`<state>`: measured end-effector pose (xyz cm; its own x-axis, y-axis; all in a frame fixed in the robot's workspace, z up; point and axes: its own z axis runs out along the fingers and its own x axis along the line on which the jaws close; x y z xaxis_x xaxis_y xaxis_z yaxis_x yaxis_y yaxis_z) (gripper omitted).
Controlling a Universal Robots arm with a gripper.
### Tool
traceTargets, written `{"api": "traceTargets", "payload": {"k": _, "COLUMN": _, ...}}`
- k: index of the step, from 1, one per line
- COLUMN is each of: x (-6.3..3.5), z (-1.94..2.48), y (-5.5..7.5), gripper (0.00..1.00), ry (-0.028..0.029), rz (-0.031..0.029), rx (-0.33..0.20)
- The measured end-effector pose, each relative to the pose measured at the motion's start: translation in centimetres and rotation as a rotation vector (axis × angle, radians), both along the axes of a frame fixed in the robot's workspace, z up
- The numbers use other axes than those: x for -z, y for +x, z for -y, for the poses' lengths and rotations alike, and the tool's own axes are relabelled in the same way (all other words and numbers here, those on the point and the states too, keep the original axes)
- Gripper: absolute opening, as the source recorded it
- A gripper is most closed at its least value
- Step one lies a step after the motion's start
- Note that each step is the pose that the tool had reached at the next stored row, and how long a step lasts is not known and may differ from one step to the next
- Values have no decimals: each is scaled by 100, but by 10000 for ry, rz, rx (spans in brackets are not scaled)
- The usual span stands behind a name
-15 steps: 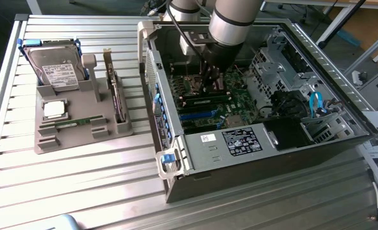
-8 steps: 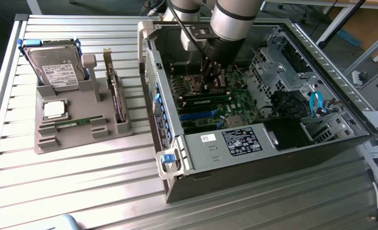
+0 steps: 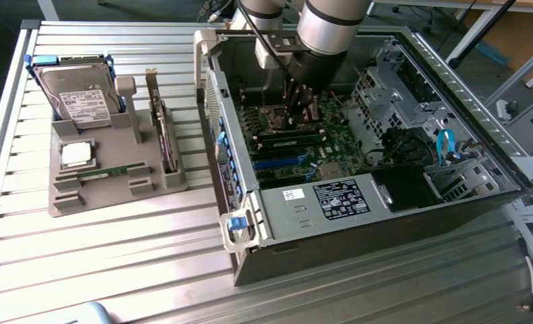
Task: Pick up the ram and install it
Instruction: 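Press down the ram until it locks into place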
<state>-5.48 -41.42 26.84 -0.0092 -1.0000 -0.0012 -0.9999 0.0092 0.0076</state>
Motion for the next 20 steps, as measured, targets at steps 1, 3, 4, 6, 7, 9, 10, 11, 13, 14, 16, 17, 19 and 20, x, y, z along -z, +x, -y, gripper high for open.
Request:
{"api": "traceTargets", "payload": {"k": 1, "x": 0, "z": 0, "y": 0, "gripper": 11, "ry": 0, "rz": 0, "rx": 0}}
{"api": "traceTargets", "payload": {"k": 3, "x": -1, "z": 0, "y": 16, "gripper": 11, "ry": -5, "rz": -1, "rx": 0}}
{"api": "traceTargets", "payload": {"k": 4, "x": 0, "z": 0, "y": 31, "gripper": 11, "ry": -7, "rz": -1, "rx": 1}}
{"api": "traceTargets", "payload": {"k": 6, "x": 0, "z": 0, "y": 52, "gripper": 11, "ry": -9, "rz": -1, "rx": 0}}
{"api": "traceTargets", "payload": {"k": 7, "x": 0, "z": 0, "y": 71, "gripper": 11, "ry": -9, "rz": 0, "rx": 1}}
{"api": "traceTargets", "payload": {"k": 9, "x": 0, "z": 0, "y": 104, "gripper": 11, "ry": -12, "rz": 0, "rx": 0}}
{"api": "traceTargets", "payload": {"k": 10, "x": 0, "z": 0, "y": 129, "gripper": 11, "ry": -13, "rz": 0, "rx": 0}}
{"api": "traceTargets", "payload": {"k": 11, "x": 0, "z": 0, "y": 150, "gripper": 11, "ry": -14, "rz": 0, "rx": 0}}
{"api": "traceTargets", "payload": {"k": 13, "x": 0, "z": 0, "y": 196, "gripper": 11, "ry": -16, "rz": 0, "rx": 1}}
{"api": "traceTargets", "payload": {"k": 14, "x": 0, "z": 0, "y": 224, "gripper": 11, "ry": -18, "rz": 0, "rx": 0}}
{"api": "traceTargets", "payload": {"k": 16, "x": 0, "z": -1, "y": 272, "gripper": 11, "ry": -23, "rz": -1, "rx": 0}}
{"api": "traceTargets", "payload": {"k": 17, "x": 0, "z": -1, "y": 287, "gripper": 11, "ry": -24, "rz": 0, "rx": 0}}
{"api": "traceTargets", "payload": {"k": 19, "x": 0, "z": -1, "y": 313, "gripper": 11, "ry": -27, "rz": -1, "rx": 0}}
{"api": "traceTargets", "payload": {"k": 20, "x": 0, "z": -1, "y": 318, "gripper": 11, "ry": -28, "rz": 0, "rx": 0}}
